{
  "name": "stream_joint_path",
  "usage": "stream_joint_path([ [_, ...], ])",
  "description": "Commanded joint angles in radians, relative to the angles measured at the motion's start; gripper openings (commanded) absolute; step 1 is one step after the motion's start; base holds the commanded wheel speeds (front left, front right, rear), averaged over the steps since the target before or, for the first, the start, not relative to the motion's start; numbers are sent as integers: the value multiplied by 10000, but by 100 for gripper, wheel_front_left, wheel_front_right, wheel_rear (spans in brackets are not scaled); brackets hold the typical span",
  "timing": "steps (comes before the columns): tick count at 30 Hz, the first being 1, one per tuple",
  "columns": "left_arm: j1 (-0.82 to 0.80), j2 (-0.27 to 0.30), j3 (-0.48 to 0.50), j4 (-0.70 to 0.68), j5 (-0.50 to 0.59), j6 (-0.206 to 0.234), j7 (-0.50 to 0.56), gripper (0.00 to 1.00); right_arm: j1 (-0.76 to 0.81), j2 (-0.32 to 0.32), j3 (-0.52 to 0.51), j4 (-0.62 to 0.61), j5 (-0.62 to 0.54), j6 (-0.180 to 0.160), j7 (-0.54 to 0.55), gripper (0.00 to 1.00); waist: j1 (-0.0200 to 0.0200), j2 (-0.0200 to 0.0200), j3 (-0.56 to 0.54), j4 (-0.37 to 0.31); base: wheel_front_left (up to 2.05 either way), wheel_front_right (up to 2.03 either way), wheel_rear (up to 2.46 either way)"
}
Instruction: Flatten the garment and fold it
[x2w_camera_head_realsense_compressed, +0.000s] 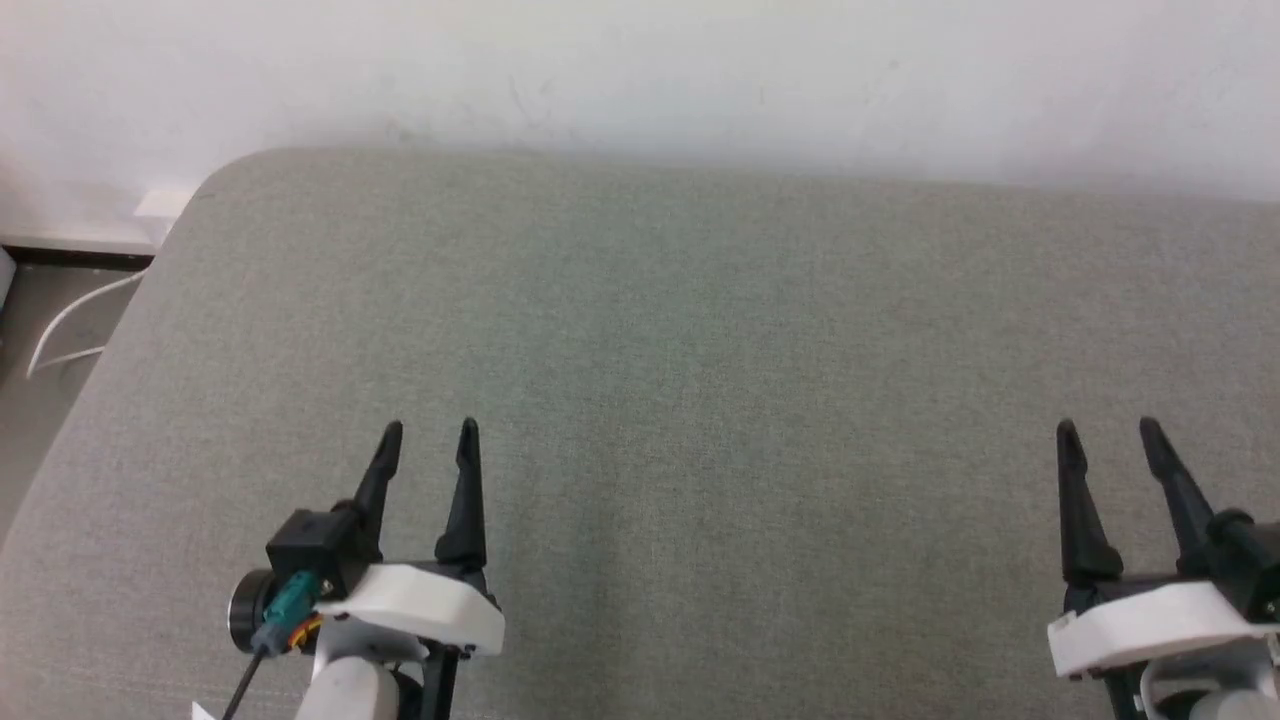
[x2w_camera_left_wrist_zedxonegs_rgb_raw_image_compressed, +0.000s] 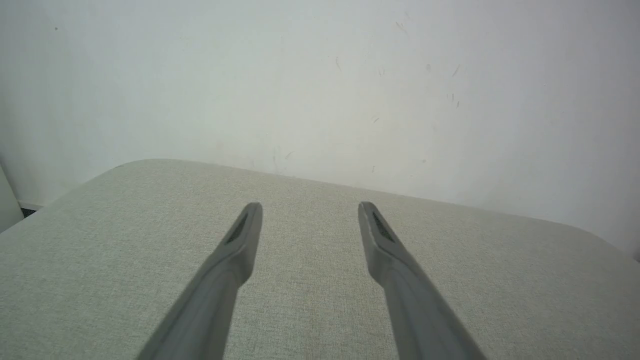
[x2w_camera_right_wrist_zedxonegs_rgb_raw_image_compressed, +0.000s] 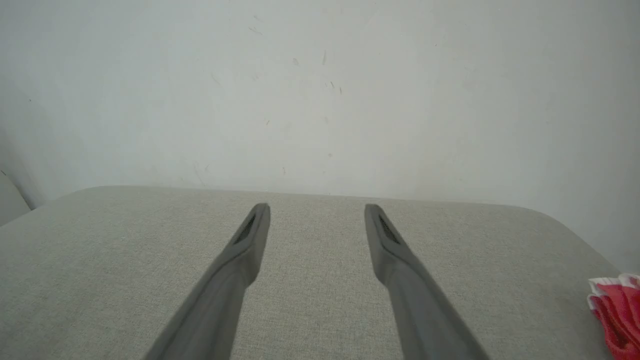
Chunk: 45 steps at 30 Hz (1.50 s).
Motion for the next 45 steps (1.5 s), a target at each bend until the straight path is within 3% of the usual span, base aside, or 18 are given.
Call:
stream_joint_path([
  [1,154,-30,-19,-29,105,62,-47,100,152,34,-3,53,77,-19,-77,100,0,-1,-94,-25,0,0,0],
  [24,1121,-31,-4,-43,223,86,-47,100,757,39,290,878,570,-19,-399,100,0,-1,-647,-213,0,0,0],
  [25,1008,-13,4,-65,162,52,7,0,651,6,296,862,536,0,-327,0,0,-1,-649,-214,0,0,0],
  [45,1020,-15,64,-211,309,62,190,0,588,3,377,806,429,-1,-174,0,1,-1,-619,-271,0,0,0],
])
